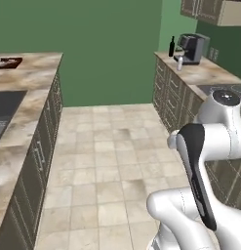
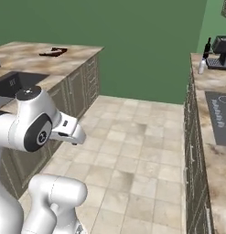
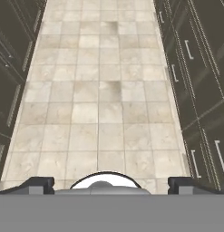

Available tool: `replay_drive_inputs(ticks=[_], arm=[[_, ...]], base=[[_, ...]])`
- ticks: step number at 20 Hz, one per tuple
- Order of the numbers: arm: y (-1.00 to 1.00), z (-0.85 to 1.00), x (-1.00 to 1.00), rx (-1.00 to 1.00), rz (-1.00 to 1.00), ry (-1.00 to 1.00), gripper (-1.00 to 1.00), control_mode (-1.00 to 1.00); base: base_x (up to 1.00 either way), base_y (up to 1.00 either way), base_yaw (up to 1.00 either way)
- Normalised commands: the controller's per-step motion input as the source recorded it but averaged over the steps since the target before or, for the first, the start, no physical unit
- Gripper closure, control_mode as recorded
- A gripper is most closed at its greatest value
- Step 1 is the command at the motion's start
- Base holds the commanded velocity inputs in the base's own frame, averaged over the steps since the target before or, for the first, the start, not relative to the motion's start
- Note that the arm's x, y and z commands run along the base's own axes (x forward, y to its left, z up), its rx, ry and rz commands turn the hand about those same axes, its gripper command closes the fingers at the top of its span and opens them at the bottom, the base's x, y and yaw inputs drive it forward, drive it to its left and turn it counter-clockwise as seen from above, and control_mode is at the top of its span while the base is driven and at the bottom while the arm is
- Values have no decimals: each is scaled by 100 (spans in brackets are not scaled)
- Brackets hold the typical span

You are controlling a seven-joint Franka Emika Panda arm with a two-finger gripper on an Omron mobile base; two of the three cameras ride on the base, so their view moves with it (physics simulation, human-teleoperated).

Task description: Place the drinks on the dining counter in a tight cluster.

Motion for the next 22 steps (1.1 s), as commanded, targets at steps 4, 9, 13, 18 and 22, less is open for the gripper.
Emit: replay_drive_inputs(ticks=[4,9,13,18,22], arm=[[0,0,0,0,0,0,-100,100],[0,0,0,0,0,0,-100,100],[0,0,0,0,0,0,-100,100],[0,0,0,0,0,0,-100,100],[0,0,0,0,0,0,-100,100]], base=[[100,-41,-3],[100,-33,-20],[100,-24,-31],[100,-9,-30],[100,-18,-33]])
